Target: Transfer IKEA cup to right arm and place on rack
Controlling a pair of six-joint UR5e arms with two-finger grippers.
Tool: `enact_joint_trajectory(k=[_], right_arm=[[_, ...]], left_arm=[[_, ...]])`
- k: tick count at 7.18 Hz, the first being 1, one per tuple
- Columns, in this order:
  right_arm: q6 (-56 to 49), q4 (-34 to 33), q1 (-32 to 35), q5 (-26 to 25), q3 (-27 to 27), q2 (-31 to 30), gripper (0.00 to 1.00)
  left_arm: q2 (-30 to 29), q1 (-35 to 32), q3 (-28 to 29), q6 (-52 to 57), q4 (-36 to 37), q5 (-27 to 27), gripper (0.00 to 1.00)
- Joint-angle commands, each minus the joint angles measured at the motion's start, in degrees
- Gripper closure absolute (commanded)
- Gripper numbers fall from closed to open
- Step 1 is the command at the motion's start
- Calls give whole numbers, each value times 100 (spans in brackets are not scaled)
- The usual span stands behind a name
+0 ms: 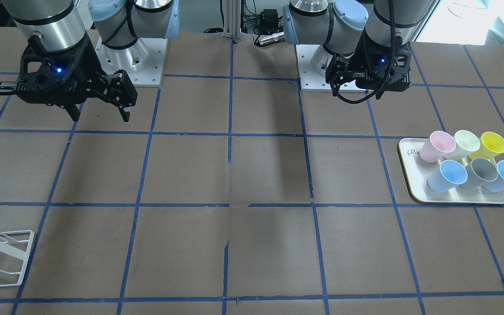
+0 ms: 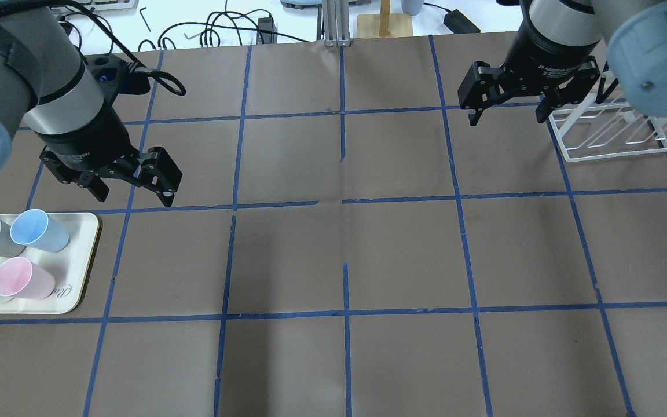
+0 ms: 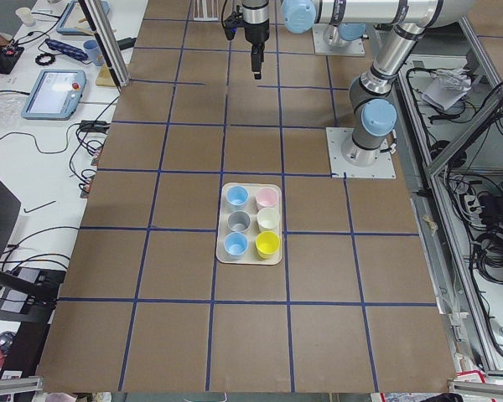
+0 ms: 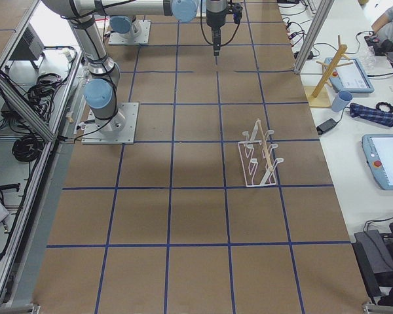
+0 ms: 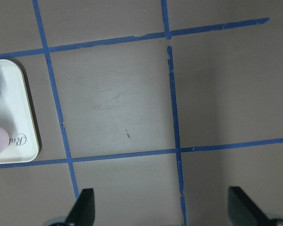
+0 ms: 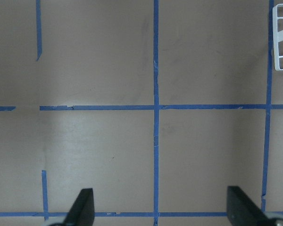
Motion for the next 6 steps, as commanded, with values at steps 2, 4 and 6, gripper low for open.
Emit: enact_joint_trajectory(k=[2,4,6], right_arm=[[28,0,8,-3,0,-10,0],[28,0,8,-20,0,-1,0],[28,0,8,6,0,-1,0]], left_arm=[[10,0,-10,9,0,-9,0],[10,9,-10,79,0,0,0],[1,9,-18,79,139,9,0]])
